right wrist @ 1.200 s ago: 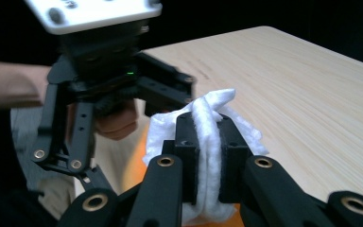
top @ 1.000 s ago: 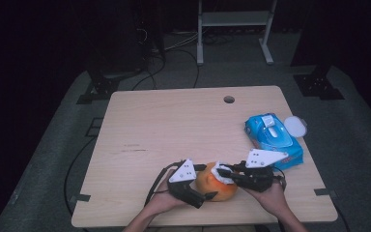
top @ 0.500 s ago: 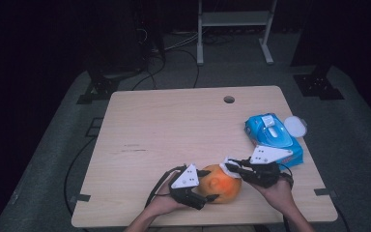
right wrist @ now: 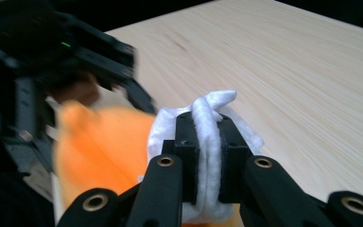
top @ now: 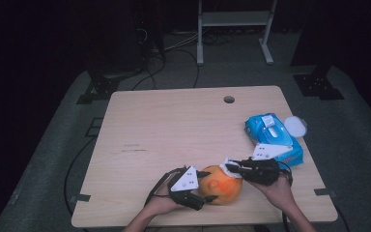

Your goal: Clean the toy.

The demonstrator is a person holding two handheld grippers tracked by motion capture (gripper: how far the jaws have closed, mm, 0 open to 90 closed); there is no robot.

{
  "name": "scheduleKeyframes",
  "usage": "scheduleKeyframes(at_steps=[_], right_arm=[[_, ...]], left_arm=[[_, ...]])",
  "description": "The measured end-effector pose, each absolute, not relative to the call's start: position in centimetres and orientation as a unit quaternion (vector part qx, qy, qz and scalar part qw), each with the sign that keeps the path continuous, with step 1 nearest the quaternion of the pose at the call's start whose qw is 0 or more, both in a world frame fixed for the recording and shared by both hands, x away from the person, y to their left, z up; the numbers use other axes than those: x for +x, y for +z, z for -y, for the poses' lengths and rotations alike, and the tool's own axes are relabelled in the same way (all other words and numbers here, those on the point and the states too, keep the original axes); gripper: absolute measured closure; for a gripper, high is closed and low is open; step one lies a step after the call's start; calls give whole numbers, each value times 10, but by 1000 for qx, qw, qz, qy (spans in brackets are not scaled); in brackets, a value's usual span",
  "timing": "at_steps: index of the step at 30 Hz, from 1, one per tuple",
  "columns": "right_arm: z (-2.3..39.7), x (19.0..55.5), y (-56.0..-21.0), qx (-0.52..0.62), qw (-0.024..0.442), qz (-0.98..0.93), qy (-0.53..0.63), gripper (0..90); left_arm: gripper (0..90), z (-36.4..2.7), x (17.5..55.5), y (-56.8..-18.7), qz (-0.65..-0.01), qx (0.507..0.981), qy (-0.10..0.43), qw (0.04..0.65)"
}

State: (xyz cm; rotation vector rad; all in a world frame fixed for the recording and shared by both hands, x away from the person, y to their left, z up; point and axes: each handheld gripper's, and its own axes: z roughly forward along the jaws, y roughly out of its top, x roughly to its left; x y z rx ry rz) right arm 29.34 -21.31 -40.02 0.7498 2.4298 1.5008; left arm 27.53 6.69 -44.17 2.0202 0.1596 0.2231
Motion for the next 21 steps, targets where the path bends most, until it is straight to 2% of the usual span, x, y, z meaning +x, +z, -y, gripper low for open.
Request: scheduleKeyframes(at_steps=[11,17,21], right_arm=[[220,293,-398,260,86,-800,533,809],[232,299,-402,286,96,-796,525,809],[225,294,-397,266,94,-796,535,809]], left_arm=[[303,-79,293,-444,-127,826,48,546],[302,-79,294,-445,-134,823,44,550],[299,-82,298,-447,-138,819,33,555]])
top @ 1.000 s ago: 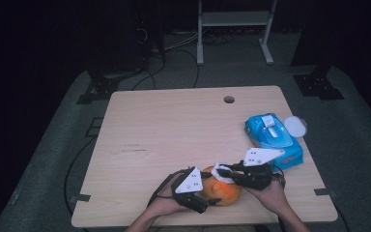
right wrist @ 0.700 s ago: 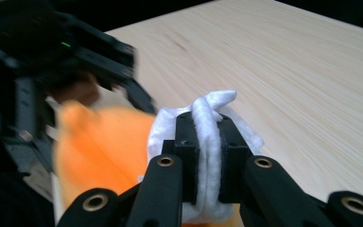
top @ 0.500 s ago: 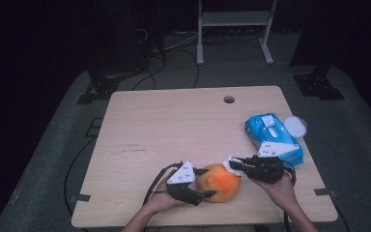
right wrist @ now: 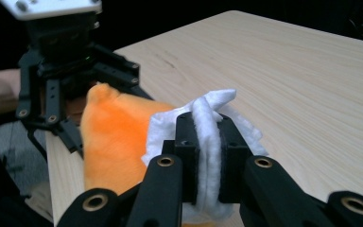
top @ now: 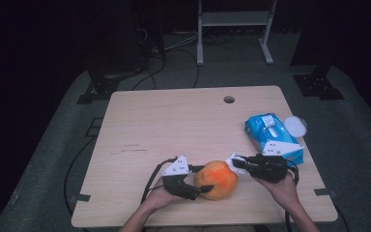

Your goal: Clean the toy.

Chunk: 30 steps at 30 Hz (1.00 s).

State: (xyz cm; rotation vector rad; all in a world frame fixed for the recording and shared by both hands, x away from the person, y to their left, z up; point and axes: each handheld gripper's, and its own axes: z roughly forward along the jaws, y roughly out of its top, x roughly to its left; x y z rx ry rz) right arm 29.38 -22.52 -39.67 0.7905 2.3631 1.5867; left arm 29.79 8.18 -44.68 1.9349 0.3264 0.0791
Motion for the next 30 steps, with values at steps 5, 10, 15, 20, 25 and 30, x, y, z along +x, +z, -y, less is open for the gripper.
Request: scheduleKeyframes(at_steps=[5,10,15,20,25,30], right_arm=[[232,299,-402,280,100,-800,521,809],[235,295,-396,282,101,-789,537,809],[215,291,-394,250,109,-807,524,809],[231,295,-397,283,117,-794,526,809],[215,289,-388,256,109,-791,545,808],[198,287,-390,232,114,-808,530,808]], left_arm=[[298,-83,298,-446,-141,820,34,553],[298,-86,302,-448,-156,812,22,562],[297,-86,303,-447,-158,811,21,562],[303,-90,307,-446,-179,802,9,570],[303,-81,303,-446,-172,803,25,570],[221,-81,301,-445,-156,807,30,568]])
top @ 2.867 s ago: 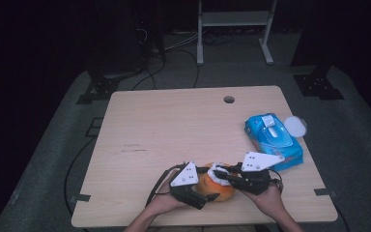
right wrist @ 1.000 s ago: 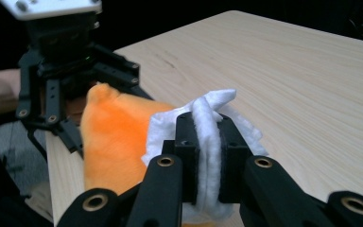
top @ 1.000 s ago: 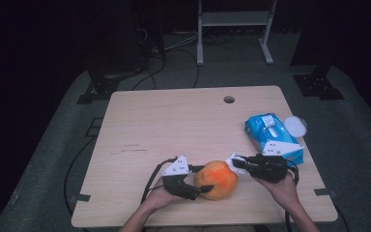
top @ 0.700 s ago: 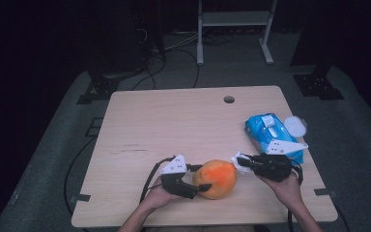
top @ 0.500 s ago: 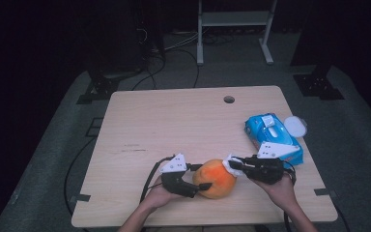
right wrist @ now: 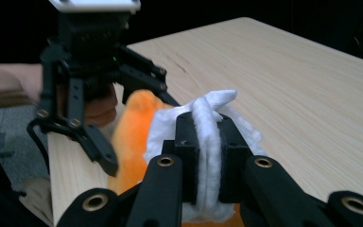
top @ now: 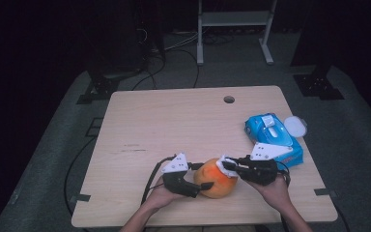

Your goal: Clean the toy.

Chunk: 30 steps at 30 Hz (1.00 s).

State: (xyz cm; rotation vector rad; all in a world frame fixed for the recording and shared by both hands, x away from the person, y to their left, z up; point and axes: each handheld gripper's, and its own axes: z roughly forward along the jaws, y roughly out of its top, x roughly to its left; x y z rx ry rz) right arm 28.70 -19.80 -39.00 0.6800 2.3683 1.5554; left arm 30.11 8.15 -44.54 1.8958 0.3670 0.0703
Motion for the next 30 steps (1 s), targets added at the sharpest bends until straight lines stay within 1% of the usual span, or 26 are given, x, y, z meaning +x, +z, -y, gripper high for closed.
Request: scheduleKeyframes(at_steps=[1,3,4,5,6,8,10,13,15,17,18,20,24,27,28,30], right_arm=[[200,289,-393,237,106,-805,533,809],[203,290,-396,247,111,-805,528,809],[206,292,-397,254,106,-800,533,809],[207,292,-397,255,106,-800,533,809],[207,292,-397,255,106,-800,533,809],[206,292,-395,254,113,-799,533,809],[206,290,-390,255,113,-787,550,809],[207,290,-388,255,114,-781,559,809],[208,292,-390,260,106,-777,564,809],[207,298,-397,273,95,-780,554,809],[205,299,-399,273,93,-783,552,810],[203,298,-399,271,90,-782,554,810],[193,288,-385,241,87,-774,579,810],[180,281,-380,217,111,-791,561,810],[178,281,-384,214,130,-803,541,811],[183,283,-388,219,139,-807,530,811]], left_arm=[[175,-81,301,-446,-155,808,27,568],[98,-79,303,-447,-156,819,30,551],[111,-76,302,-450,-155,821,31,549],[165,-76,302,-450,-155,821,31,549],[165,-75,301,-449,-152,821,39,549],[272,-76,299,-444,-147,821,55,548],[359,-79,297,-437,-142,819,64,552],[374,-87,296,-422,-141,812,74,561],[379,-89,295,-418,-144,811,81,561],[381,-87,295,-420,-149,822,91,542],[381,-86,296,-425,-157,827,87,533],[384,-85,296,-427,-159,825,84,536],[380,-76,293,-426,-159,828,92,529],[377,-69,288,-428,-149,835,103,520],[376,-69,287,-428,-148,836,102,519],[376,-71,288,-430,-149,834,94,523]])
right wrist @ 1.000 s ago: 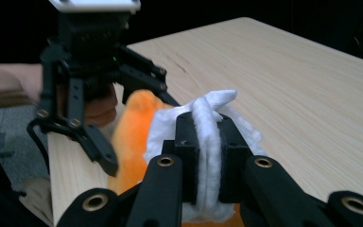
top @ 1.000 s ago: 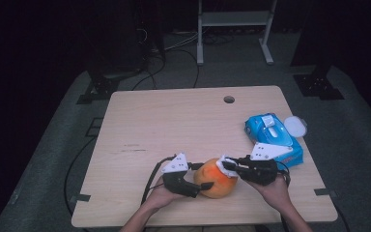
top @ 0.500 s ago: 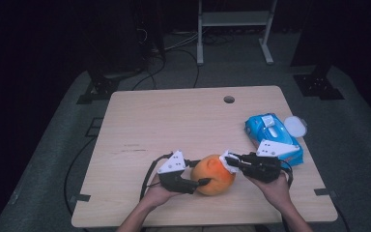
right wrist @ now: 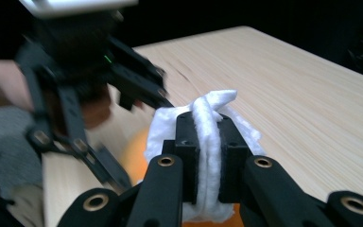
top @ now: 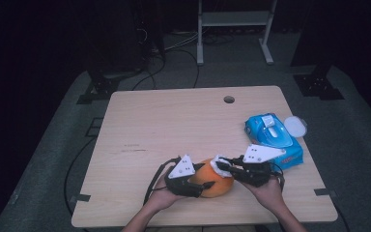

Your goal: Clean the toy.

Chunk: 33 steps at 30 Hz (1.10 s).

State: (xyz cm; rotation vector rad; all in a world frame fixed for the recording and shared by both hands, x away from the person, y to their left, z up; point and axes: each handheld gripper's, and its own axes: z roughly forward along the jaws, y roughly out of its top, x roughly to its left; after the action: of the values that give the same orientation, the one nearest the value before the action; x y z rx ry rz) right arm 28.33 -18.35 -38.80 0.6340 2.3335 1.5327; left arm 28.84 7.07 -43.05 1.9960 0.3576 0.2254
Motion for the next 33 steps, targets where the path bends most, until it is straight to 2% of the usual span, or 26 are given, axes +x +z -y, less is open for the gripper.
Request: scheduleKeyframes(at_steps=[3,6,7,9,10,12,13,14,18,22,23,24,29,33], right_arm=[[189,283,-390,226,144,-809,523,811],[193,282,-393,232,143,-812,516,812],[194,282,-395,235,144,-814,511,812],[196,282,-395,236,139,-812,515,812],[196,282,-394,236,134,-810,519,812],[194,282,-392,232,130,-808,526,811],[192,281,-391,230,127,-806,530,811],[187,279,-387,222,119,-801,544,811],[178,276,-381,207,120,-800,550,811],[177,284,-389,219,133,-808,530,812],[179,286,-393,224,140,-813,518,812],[187,292,-402,243,119,-810,520,812],[191,290,-395,247,122,-797,538,811],[186,292,-400,244,108,-808,525,811]], left_arm=[[364,-71,289,-432,-147,832,90,528],[190,-72,292,-431,-146,822,85,544],[190,-72,294,-431,-152,821,84,544],[82,-72,298,-433,-165,823,84,537],[77,-71,301,-436,-172,824,66,536],[122,-71,300,-440,-169,822,60,541],[187,-72,298,-438,-162,823,68,541],[335,-73,296,-435,-155,823,79,541],[407,-77,288,-417,-141,814,133,547],[415,-82,290,-418,-151,826,159,519],[411,-84,292,-421,-156,827,147,520],[387,-85,294,-423,-162,824,135,525],[354,-80,291,-424,-141,836,116,518],[266,-83,291,-417,-132,829,74,538]])
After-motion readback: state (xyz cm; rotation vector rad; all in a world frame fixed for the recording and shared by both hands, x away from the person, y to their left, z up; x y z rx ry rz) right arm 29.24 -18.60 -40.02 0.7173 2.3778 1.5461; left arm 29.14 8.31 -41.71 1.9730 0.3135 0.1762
